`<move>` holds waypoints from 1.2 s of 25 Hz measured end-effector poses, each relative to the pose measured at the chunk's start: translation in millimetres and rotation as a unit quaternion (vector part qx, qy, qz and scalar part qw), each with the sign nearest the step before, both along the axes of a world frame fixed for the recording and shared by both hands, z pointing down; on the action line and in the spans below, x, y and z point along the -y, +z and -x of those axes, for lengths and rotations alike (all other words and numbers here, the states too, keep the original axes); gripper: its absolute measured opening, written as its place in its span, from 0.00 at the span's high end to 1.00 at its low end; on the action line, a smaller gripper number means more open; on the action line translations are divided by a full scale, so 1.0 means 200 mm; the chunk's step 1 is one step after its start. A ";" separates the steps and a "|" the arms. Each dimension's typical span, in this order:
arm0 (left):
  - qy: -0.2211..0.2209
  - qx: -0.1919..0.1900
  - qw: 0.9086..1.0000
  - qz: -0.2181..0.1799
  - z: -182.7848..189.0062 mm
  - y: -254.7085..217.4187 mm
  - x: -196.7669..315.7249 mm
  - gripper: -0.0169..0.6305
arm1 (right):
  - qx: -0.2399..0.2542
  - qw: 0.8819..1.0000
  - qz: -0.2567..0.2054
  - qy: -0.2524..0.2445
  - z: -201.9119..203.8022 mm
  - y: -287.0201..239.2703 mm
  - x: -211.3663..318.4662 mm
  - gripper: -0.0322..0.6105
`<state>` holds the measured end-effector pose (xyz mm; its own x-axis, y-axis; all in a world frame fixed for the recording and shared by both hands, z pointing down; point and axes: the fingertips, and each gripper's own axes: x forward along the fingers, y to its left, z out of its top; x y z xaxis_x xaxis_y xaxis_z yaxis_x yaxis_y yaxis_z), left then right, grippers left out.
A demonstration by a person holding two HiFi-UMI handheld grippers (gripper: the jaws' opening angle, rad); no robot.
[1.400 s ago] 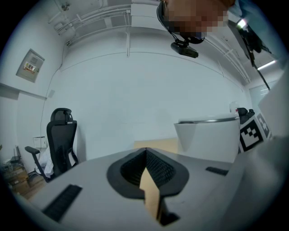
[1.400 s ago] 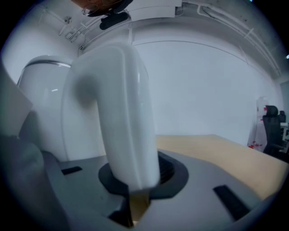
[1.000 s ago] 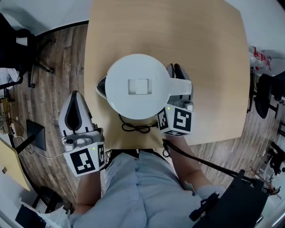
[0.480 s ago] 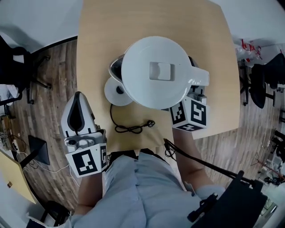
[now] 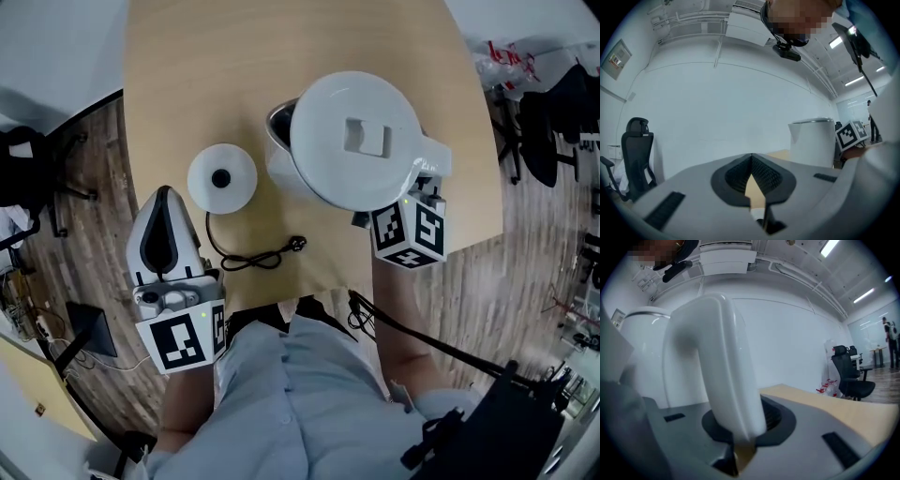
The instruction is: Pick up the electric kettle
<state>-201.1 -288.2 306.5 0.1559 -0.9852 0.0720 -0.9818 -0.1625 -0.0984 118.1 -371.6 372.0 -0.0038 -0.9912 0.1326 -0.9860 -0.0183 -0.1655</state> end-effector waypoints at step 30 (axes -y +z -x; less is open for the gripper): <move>0.028 0.024 0.999 0.029 -0.09 0.07 -0.02 0.97 | -0.026 0.999 0.015 -0.009 -0.09 0.33 -0.09 0.86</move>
